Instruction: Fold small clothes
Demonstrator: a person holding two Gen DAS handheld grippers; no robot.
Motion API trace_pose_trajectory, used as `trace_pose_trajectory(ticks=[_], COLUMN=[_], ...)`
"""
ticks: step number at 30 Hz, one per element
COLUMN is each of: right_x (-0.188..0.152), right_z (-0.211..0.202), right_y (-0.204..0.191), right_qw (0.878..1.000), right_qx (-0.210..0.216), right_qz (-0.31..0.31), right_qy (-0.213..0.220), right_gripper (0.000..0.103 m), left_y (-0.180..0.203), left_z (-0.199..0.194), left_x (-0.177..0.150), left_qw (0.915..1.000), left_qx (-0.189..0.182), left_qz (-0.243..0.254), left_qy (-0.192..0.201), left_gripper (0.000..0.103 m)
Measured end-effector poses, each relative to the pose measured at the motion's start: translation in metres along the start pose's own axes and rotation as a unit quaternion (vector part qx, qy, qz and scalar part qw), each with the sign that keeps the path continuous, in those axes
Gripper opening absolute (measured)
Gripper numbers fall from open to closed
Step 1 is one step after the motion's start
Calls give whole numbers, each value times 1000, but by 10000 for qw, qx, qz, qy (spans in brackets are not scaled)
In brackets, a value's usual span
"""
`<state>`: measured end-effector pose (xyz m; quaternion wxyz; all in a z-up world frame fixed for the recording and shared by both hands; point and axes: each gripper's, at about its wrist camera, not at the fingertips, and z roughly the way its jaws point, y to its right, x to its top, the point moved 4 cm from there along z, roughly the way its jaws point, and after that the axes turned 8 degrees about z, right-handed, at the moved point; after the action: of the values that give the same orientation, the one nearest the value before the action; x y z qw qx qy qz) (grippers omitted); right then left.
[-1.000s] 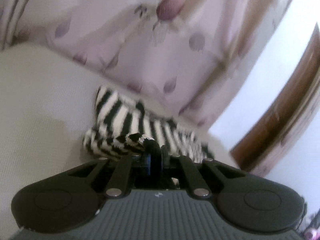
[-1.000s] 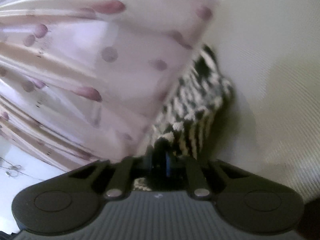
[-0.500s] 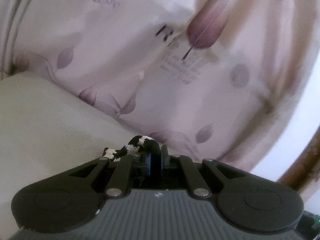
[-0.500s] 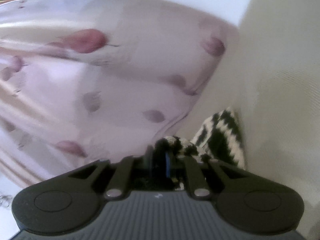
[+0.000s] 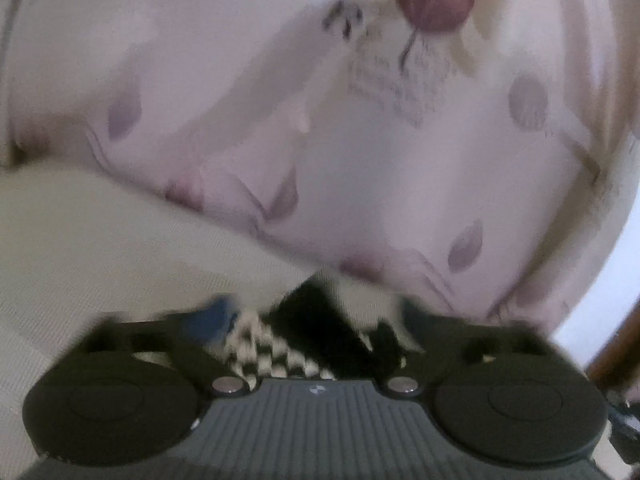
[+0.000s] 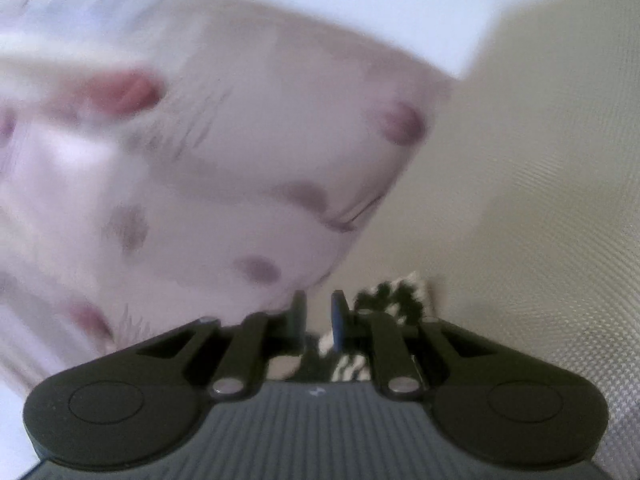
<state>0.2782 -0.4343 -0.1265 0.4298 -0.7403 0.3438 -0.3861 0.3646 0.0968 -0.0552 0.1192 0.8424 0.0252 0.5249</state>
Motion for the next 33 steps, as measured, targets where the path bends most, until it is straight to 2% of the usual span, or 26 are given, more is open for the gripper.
trace_pose_trajectory(ticks=[1, 3, 6, 9, 11, 12, 14, 16, 17, 18, 19, 20, 21, 22, 23, 25, 28, 29, 33], right_x=[-7, -27, -57, -65, -64, -63, -58, -56, -58, -61, -67, -78, -92, -108, -126, -154, -184, -188, -204], right_z=[3, 15, 37, 60, 68, 68, 61, 51, 43, 35, 24, 12, 0, -10, -19, -34, -41, -41, -52], right_y=[-12, -38, -65, -61, -44, -36, -28, -30, -36, -46, -55, -65, -76, -84, -90, -94, -99, -98, -109], right_qw=[9992, 9910, 9641, 9382, 9247, 9225, 9294, 9305, 9317, 9375, 9428, 9429, 9346, 9215, 9062, 8862, 8656, 8633, 8699], right_qx=[-18, -152, -676, -1403, -1943, -2031, -1955, -2101, -2082, -1822, -1503, -1279, -1215, -1274, -1392, -1541, -1815, -1905, -1914], right_qz=[-342, -1177, -2366, -2989, -3063, -3075, -2937, -2865, -2891, -2907, -2933, -3046, -3330, -3664, -3991, -4369, -4667, -4672, -4542], right_qy=[-183, -615, -997, -1039, -1152, -1147, -1085, -890, -704, -586, -508, -428, -295, -192, -115, 13, 87, 75, 160], right_gripper=[14, 14, 14, 15, 14, 14, 13, 14, 18, 18, 20, 27, 31, 45, 65, 81, 81, 81, 81], left_y=[0, 1, -2, -9, -13, -15, -17, -13, -9, -4, 2, 7, 13, 19, 25, 37, 54, 58, 78], left_z=[-7, -14, -20, -23, -25, -27, -31, -38, -43, -48, -54, -60, -67, -74, -80, -90, -103, -107, -122], left_x=[4, 10, 9, 2, -6, -10, -19, -27, -30, -33, -35, -38, -40, -42, -43, -47, -53, -54, -57], left_qw=[9997, 9992, 9991, 9977, 9965, 9958, 9943, 9916, 9893, 9864, 9837, 9812, 9786, 9759, 9739, 9693, 9623, 9615, 9611], left_qx=[2, 75, 123, 295, 361, 394, 466, 577, 661, 763, 851, 917, 985, 1060, 1108, 1186, 1339, 1335, 1281], left_qz=[15, 220, 350, 601, 729, 787, 875, 1071, 1214, 1374, 1507, 1629, 1755, 1866, 1948, 2122, 2343, 2377, 2430], left_qy=[249, 335, 212, -37, -195, -255, -391, -450, -458, -480, -488, -471, -429, -389, -369, -359, -338, -334, -268], left_gripper=[103, 103, 103, 103, 102, 102, 102, 102, 102, 102, 102, 103, 103, 103, 103, 103, 103, 103, 103])
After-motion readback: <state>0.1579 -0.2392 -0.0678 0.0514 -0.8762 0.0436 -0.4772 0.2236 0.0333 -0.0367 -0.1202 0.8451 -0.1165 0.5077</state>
